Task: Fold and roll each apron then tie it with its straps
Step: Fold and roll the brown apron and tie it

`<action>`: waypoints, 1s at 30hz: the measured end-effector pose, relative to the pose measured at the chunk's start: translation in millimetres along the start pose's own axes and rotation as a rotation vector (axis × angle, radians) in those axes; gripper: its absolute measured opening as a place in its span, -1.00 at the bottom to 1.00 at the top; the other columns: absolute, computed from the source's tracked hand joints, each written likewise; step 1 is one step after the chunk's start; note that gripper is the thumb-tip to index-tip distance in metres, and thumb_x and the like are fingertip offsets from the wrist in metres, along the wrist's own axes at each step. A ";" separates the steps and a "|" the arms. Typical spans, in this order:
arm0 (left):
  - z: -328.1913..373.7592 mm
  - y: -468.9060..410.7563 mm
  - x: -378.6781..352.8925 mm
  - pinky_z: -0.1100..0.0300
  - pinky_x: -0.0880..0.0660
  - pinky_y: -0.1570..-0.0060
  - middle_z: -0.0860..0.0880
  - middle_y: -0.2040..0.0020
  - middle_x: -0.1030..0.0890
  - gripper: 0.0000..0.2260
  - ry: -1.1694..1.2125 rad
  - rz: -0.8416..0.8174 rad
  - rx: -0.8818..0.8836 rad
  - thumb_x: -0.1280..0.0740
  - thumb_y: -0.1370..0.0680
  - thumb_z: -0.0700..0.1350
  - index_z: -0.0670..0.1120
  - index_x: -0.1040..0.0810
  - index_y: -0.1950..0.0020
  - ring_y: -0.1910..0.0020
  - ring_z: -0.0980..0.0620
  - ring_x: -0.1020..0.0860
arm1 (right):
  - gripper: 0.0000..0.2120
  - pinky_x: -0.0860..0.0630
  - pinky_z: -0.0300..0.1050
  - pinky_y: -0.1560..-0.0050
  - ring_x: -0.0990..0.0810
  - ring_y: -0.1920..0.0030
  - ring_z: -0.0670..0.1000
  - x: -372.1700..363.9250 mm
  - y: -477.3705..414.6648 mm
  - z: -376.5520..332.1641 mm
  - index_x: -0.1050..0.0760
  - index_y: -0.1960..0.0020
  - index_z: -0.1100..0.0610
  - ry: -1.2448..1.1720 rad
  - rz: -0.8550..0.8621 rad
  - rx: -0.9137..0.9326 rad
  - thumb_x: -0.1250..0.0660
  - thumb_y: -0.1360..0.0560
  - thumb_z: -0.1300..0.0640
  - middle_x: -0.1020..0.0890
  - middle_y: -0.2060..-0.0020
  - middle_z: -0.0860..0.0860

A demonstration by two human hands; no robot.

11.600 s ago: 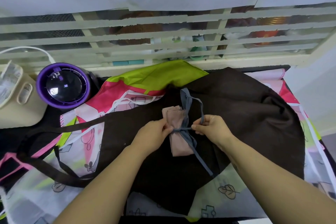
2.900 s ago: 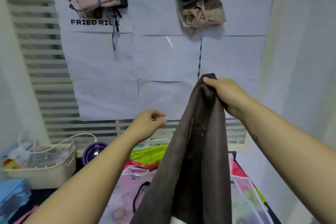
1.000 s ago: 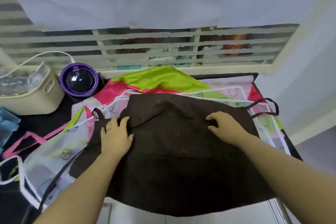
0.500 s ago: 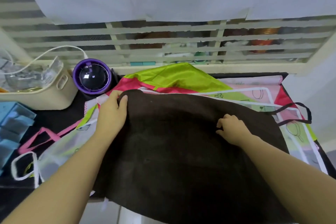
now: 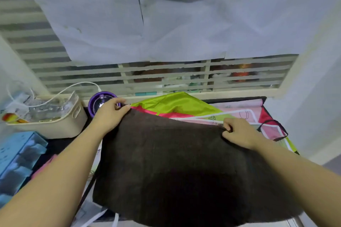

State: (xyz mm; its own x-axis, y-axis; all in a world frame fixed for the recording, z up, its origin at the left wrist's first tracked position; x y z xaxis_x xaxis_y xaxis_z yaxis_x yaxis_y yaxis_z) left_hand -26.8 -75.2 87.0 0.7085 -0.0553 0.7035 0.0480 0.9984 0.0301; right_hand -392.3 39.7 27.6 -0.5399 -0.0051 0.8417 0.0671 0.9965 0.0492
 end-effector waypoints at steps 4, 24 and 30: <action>6.2 11.3 19.6 0.14 -0.40 -0.14 0.01 -0.01 -0.64 -0.77 -0.103 -0.242 0.009 -0.36 -0.51 0.12 0.01 -0.65 0.00 -0.06 0.02 -0.56 | -0.88 -0.34 -0.22 0.21 -0.40 0.24 0.05 31.4 12.4 -10.0 -0.35 0.07 0.11 0.065 0.085 0.037 -0.31 -0.50 0.21 -0.48 0.33 -0.06; 98.6 117.3 -52.5 -0.09 -0.31 -0.32 0.15 -0.32 -0.44 -0.41 -0.107 -0.036 -0.532 -0.22 -0.43 0.35 0.21 -0.29 -0.42 -0.31 0.08 -0.40 | -0.56 -0.17 -0.19 0.42 -0.36 0.37 -0.02 198.4 64.2 -190.7 -0.31 0.42 -0.01 0.635 0.453 0.352 -0.29 -0.47 -0.27 -0.39 0.50 -0.07; 85.7 108.9 -78.6 0.00 -0.37 -0.24 0.02 -0.12 -0.52 -0.75 0.025 0.086 -0.434 -0.23 -0.58 -0.16 0.01 -0.52 -0.23 -0.15 -0.04 -0.48 | -0.53 -0.22 -0.15 0.40 -0.32 0.44 -0.13 210.6 77.0 -210.1 -0.23 0.46 -0.03 0.592 0.528 0.440 -0.31 -0.45 -0.25 -0.35 0.53 -0.06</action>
State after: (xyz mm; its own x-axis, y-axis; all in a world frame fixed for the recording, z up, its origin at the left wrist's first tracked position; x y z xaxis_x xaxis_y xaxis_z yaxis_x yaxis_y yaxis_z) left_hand -137.6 38.9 95.9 0.7394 0.0224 0.6729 0.2753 0.9020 -0.3326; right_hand -324.6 97.9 321.6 -0.0016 0.5408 0.8411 -0.2090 0.8224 -0.5292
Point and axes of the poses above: each hand's wrist, its own y-axis away from the middle knuckle, its own x-axis out of the back of the hand, z = x × y, the point moved 2 cm from there along -y, towards the middle knuckle
